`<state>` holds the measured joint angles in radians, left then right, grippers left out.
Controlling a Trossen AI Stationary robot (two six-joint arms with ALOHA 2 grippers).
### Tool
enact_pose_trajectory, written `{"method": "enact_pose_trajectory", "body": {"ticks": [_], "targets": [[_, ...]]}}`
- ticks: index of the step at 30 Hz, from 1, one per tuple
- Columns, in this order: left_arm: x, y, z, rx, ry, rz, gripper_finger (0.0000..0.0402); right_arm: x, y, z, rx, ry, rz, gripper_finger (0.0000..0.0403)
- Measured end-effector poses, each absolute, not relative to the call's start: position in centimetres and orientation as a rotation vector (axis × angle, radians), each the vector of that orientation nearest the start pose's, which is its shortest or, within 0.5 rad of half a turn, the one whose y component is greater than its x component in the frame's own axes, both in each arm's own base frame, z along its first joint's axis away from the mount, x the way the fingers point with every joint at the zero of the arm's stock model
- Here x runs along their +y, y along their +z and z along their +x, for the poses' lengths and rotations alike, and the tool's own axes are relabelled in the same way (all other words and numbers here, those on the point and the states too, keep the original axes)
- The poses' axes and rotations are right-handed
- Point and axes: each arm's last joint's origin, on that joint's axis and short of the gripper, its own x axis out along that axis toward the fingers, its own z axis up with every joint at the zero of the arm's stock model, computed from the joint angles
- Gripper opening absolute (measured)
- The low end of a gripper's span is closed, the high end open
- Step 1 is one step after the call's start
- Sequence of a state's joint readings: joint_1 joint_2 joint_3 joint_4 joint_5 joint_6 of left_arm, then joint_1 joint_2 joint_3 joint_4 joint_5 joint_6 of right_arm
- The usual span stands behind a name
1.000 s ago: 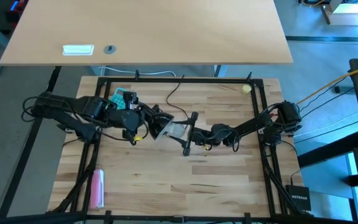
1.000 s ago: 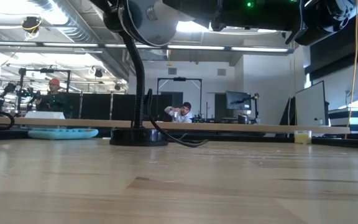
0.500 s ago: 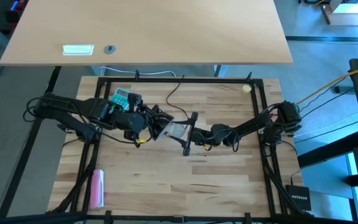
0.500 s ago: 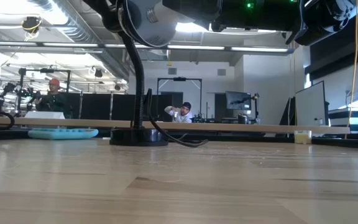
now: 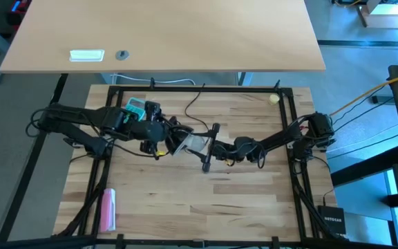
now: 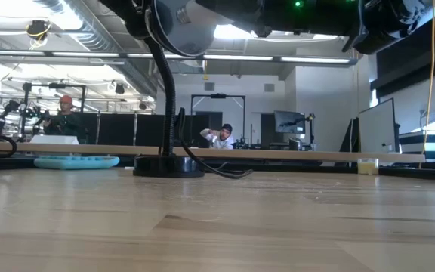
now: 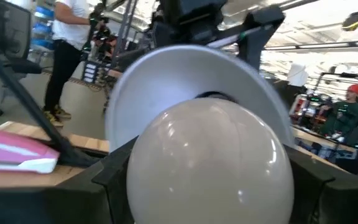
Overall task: Screw lightbulb
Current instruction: Insert the lightbulb into the black lamp
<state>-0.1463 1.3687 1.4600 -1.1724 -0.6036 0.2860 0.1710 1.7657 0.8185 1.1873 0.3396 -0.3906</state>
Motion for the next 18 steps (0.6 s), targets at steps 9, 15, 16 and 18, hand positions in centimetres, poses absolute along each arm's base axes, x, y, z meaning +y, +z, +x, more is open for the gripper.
{"method": "enact_pose_trajectory", "body": {"ticks": [9, 15, 16, 18], "targets": [[-1.2, 35.7, 25.0, 1.093, 0.285, 0.643, 0.026, 4.9, 20.8, 36.9, -0.272, -0.306, -0.302, 0.0269], [-1.4, 35.8, 25.3, 1.059, 0.257, 0.622, 0.0258, 5.0, 20.9, 37.9, -0.308, -0.312, -0.315, 0.0269], [-1.5, 35.8, 25.3, 1.056, 0.255, 0.618, 0.0258, 5.0, 21.0, 38.0, -0.314, -0.297, -0.318, 0.0269], [-1.5, 35.8, 25.4, 1.048, 0.251, 0.605, 0.0258, 4.8, 21.0, 38.0, -0.332, -0.264, -0.314, 0.0269]]}}
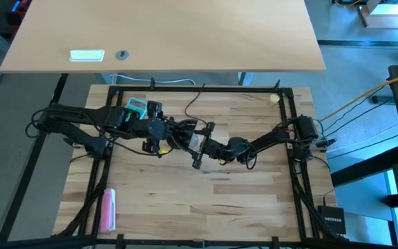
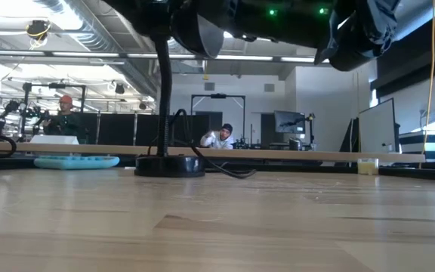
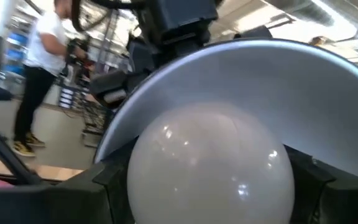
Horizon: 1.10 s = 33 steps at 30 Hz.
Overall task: Screw lightbulb
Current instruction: Insert the lightbulb into the black lamp
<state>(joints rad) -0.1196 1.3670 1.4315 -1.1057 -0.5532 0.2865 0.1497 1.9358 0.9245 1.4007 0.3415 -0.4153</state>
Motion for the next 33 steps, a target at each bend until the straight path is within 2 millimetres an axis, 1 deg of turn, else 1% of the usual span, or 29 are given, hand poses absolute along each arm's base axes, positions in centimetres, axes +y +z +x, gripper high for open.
{"method": "enact_pose_trajectory", "body": {"ticks": [5, 8, 12, 17, 21, 25, 27, 33], "targets": [[-2.4, 35.9, 25.7, 0.991, 0.229, 0.573, 0.0261, 3.1, 21.1, 38.2, -0.359, -0.201, -0.211, 0.0269], [-3.1, 36.0, 25.8, 0.961, 0.217, 0.562, 0.0256, 2.5, 21.1, 38.3, -0.365, -0.188, -0.198, 0.0269], [-3.4, 36.0, 25.8, 0.949, 0.209, 0.549, 0.0254, 2.7, 21.0, 38.3, -0.367, -0.152, -0.208, 0.0269], [-3.5, 36.1, 25.8, 0.943, 0.211, 0.542, 0.0257, 2.7, 21.0, 38.3, -0.362, -0.148, -0.203, 0.0269], [-3.4, 36.0, 25.8, 0.953, 0.219, 0.547, 0.0254, 2.9, 21.0, 38.3, -0.353, -0.167, -0.208, 0.0269], [-3.3, 36.0, 25.7, 0.956, 0.255, 0.533, 0.0256, 3.7, 21.6, 37.5, -0.328, -0.2, -0.254, 0.0269], [-3.3, 36.1, 25.6, 0.952, 0.261, 0.526, 0.0261, 4.1, 22.0, 36.9, -0.288, -0.234, -0.278, 0.0269], [-3.3, 36.1, 25.6, 0.955, 0.267, 0.54, 0.0259, 5.2, 24.0, 35.3, -0.192, -0.252, -0.303, 0.0269]]}}
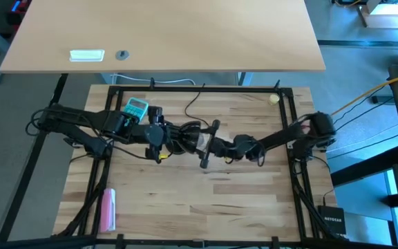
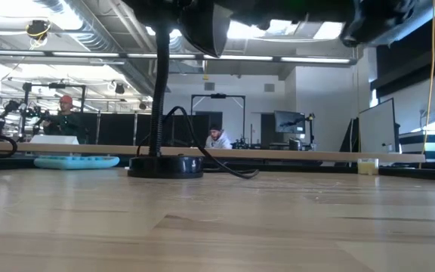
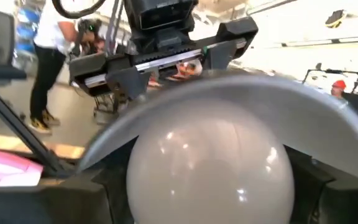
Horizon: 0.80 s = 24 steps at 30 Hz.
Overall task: Screw lightbulb
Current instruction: Insert the lightbulb into the black lamp
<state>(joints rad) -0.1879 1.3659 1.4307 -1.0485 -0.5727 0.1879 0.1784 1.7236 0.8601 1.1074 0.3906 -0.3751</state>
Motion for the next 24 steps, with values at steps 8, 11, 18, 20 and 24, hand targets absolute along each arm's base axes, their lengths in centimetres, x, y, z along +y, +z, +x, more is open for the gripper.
{"method": "enact_pose_trajectory", "body": {"ticks": [8, 11, 18, 20, 24], "targets": [[-3.2, 36.1, 25.6, 0.957, 0.283, 0.534, 0.0261, 5.5, 25.7, 31.2, -0.114, -0.299, -0.275, 0.0269], [-3.2, 36.1, 25.6, 0.957, 0.283, 0.535, 0.0258, 5.0, 24.1, 29.2, -0.08, -0.298, -0.181, 0.0269], [-3.2, 36.1, 25.6, 0.958, 0.283, 0.536, 0.0263, 5.2, 17.9, 25.2, 0.103, -0.248, 0.051, 0.0269], [-3.2, 36.1, 25.5, 0.959, 0.281, 0.539, 0.0264, 5.5, 16.2, 24.5, 0.201, -0.238, 0.088, 0.0269], [-3.2, 36.1, 25.5, 0.96, 0.281, 0.539, 0.0265, 5.9, 14.0, 23.8, 0.351, -0.228, 0.104, 0.0269]]}}
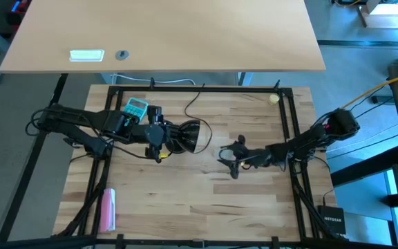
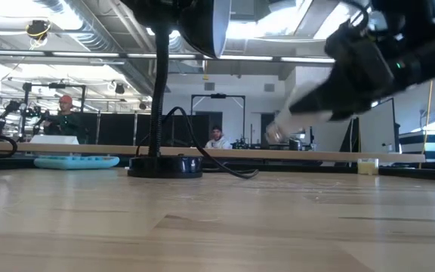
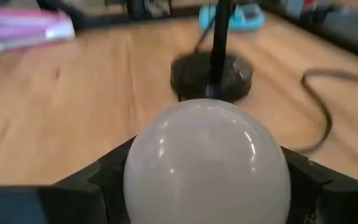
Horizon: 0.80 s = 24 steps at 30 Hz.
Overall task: Screw lightbulb
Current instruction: Insert the lightbulb into the black lamp
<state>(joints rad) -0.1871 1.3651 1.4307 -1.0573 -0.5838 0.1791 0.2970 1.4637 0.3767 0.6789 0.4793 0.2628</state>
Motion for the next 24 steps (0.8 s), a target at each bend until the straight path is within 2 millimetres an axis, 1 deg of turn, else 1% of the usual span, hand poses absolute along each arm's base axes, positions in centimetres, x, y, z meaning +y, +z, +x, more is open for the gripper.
{"method": "enact_pose_trajectory", "body": {"ticks": [8, 13, 16, 19, 24], "targets": [[-3.2, 36.1, 25.5, 0.958, 0.289, 0.528, 0.0266, 6.1, 11.0, 23.9, 0.506, -0.176, 0.096, 0.0269], [-3.2, 36.1, 25.5, 0.957, 0.292, 0.526, 0.0266, 6.2, 10.0, 24.1, 0.542, -0.165, 0.131, 0.0269], [-3.2, 36.1, 25.5, 0.957, 0.292, 0.526, 0.0266, 6.2, 9.1, 23.7, 0.63, -0.153, 0.13, 0.0269], [-3.2, 36.1, 25.5, 0.957, 0.292, 0.526, 0.0266, 6.2, 8.8, 23.5, 0.662, -0.154, 0.13, 0.0269], [-3.2, 36.1, 25.5, 0.957, 0.292, 0.525, 0.0266, 6.2, 8.9, 23.6, 0.637, -0.148, 0.14, 0.0269]]}}
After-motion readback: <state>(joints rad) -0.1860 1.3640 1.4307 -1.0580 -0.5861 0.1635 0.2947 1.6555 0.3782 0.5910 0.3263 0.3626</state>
